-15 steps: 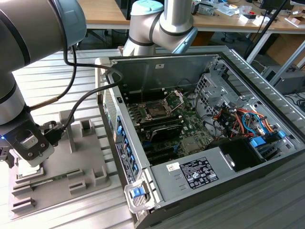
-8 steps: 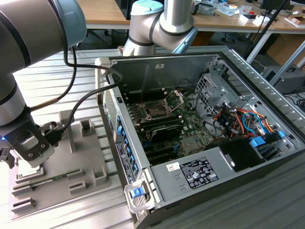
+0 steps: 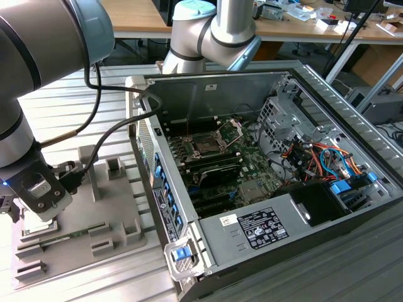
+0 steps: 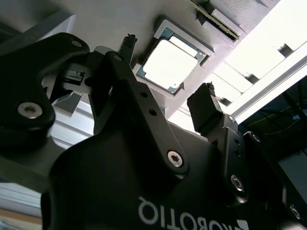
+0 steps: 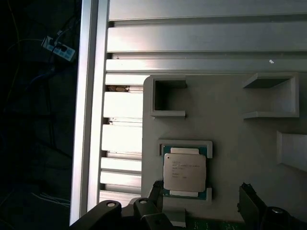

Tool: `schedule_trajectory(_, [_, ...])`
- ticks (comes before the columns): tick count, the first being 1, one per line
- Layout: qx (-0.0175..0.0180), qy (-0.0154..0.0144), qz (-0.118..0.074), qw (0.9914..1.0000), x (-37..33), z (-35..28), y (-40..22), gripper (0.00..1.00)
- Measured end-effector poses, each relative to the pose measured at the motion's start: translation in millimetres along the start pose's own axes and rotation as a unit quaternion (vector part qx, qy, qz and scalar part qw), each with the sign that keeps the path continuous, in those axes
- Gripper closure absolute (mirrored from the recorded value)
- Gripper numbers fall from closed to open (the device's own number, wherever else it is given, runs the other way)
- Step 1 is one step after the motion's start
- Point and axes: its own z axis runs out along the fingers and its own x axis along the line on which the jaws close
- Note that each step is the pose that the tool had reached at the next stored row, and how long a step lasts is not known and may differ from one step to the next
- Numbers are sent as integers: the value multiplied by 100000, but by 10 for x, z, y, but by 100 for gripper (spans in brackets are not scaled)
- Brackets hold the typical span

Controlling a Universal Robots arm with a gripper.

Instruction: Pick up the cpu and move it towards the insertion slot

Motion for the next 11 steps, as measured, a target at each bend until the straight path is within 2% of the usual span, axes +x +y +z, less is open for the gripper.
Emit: schedule_trajectory(11, [1,2,0,100000,0,36,-2,28])
